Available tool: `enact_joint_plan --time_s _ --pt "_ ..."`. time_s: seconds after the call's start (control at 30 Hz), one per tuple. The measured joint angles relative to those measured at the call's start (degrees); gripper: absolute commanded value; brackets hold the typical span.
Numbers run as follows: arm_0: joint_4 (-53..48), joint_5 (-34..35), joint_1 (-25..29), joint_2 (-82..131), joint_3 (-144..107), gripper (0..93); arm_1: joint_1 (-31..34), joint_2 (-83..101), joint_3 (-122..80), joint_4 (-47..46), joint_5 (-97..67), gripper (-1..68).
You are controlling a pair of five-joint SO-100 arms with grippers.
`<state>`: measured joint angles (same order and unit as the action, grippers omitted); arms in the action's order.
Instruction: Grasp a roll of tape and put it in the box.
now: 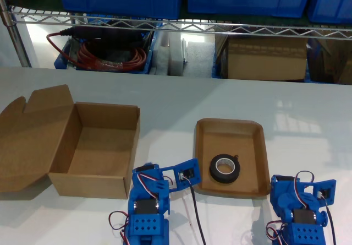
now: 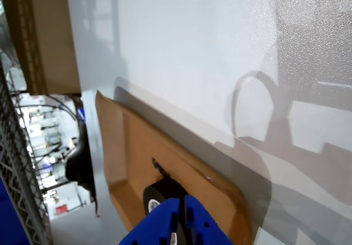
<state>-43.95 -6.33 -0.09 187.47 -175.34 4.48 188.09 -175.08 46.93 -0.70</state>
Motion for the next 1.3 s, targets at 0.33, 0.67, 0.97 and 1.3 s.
enact_joint_plan --time_s 0.33,0.67,0.97,1.3 --pt "-0.26 9.32 23.82 -56.78 38.32 29.4 0.0 0.0 0.0 0.0 0.0 0.3" --pt "-13.18 15.21 30.06 -92.37 67.5 28.1 0.0 0.0 0.0 0.0 0.0 0.3" --pt "-15.56 16.44 32.52 -102.66 75.76 26.0 0.0 0.0 0.0 0.0 0.0 0.3" --pt "-15.56 16.08 33.22 -112.68 82.35 15.8 0.0 0.0 0.0 0.0 0.0 0.3"
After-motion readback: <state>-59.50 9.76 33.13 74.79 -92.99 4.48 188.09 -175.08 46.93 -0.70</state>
